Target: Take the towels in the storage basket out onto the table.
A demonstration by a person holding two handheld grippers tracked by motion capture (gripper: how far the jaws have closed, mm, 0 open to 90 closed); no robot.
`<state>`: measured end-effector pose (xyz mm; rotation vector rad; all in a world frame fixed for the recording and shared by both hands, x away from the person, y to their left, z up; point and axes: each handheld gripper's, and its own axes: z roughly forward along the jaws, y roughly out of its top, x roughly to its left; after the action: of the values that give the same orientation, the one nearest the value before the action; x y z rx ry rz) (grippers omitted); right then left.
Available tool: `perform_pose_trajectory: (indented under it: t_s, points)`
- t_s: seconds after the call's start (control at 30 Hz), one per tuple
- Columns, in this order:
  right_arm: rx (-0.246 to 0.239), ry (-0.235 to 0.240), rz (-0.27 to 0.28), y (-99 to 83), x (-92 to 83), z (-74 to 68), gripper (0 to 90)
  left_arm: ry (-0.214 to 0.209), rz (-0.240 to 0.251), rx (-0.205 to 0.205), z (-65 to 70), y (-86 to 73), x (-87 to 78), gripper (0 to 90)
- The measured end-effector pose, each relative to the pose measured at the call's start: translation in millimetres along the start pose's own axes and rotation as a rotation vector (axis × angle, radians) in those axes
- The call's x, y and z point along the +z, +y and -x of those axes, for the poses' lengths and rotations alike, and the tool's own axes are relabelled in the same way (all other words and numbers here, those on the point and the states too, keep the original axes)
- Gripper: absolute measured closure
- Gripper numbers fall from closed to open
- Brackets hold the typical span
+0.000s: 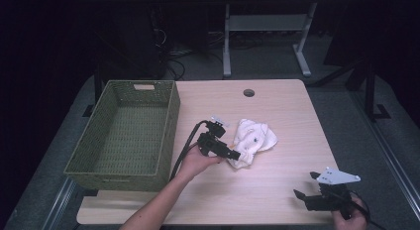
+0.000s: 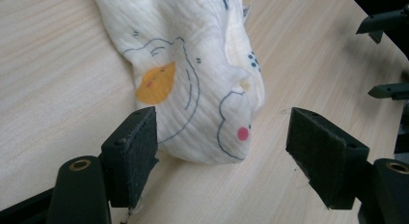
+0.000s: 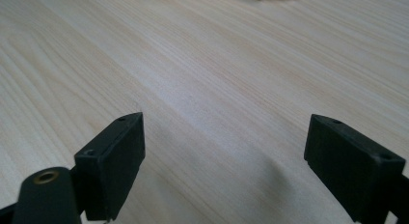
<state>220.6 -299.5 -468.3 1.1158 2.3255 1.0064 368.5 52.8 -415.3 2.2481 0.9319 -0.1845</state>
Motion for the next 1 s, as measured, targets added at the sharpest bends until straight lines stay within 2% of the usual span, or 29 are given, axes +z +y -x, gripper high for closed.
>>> perform_pose_trajectory:
  t_s: [0.1,0.2,0.27,0.4,0.5,0.8,0.87,1.0]
  points:
    - [0.005,-0.002,-0.002,-0.5,-0.6,0.6,14.0,0.005,0.003,0.017,3.6,-3.5,-0.8,26.4]
    - [0.002,-0.003,-0.003,-0.5,-0.4,0.5,14.0,-0.019,0.008,0.011,6.0,-8.6,-1.2,26.4]
    - [0.001,-0.003,-0.004,-0.6,-0.2,0.2,14.0,-0.011,0.004,0.024,7.7,-11.1,-1.3,26.3]
    - [0.006,-0.003,-0.005,-0.8,0.3,0.2,14.0,-0.015,0.010,0.026,10.0,-17.6,-2.4,26.0]
    - [0.008,-0.005,-0.006,-1.1,0.3,0.4,14.0,0.003,0.005,0.044,11.0,-21.9,-3.3,25.9]
    - [0.005,-0.008,-0.009,-0.8,2.1,-0.1,14.0,-0.006,0.008,0.050,14.9,-38.5,-4.5,25.9]
    - [0.004,-0.008,-0.009,-0.6,2.7,-0.2,14.0,0.002,0.012,0.067,16.2,-42.5,-5.2,25.9]
    - [0.003,-0.008,-0.011,0.0,3.5,-1.0,14.0,-0.003,0.014,0.062,17.7,-52.1,-5.4,25.4]
